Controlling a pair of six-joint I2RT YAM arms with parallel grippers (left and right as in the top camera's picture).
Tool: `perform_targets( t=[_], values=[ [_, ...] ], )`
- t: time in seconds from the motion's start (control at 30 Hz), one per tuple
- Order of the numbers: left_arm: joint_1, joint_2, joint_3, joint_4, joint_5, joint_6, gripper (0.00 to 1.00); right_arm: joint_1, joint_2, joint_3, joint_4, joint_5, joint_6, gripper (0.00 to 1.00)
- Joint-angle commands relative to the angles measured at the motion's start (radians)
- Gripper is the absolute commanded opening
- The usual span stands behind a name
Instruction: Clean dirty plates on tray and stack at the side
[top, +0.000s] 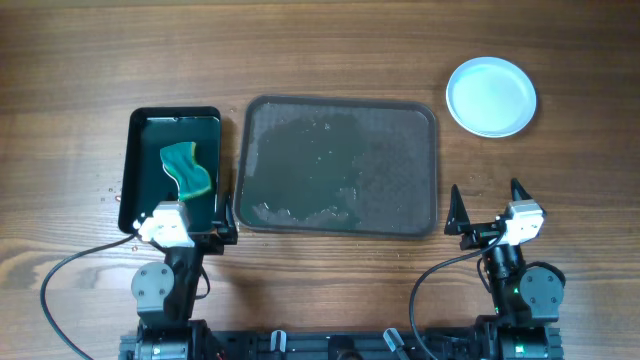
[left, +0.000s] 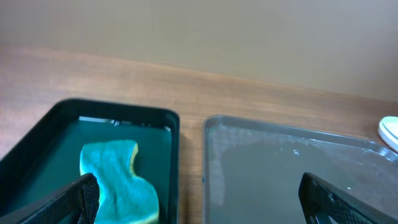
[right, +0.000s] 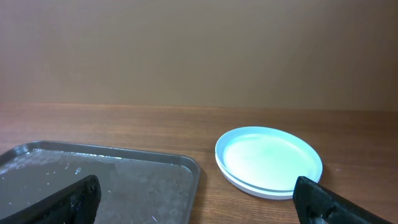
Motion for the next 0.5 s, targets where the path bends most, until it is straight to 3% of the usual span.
perform_targets(
  t=[0.0,0.47],
  values=[
    [-0.012,-0.042,-0.006,-0.001,0.026,0.059,1.00,0.004,-0.009,-0.002,0.005,0.021,0.012,1.00],
    [-0.013,-0.096,-0.006,-0.004,0.018,0.051,1.00,0.004,-0.009,-0.002,0.005,0.021,0.012,1.00]
  ],
)
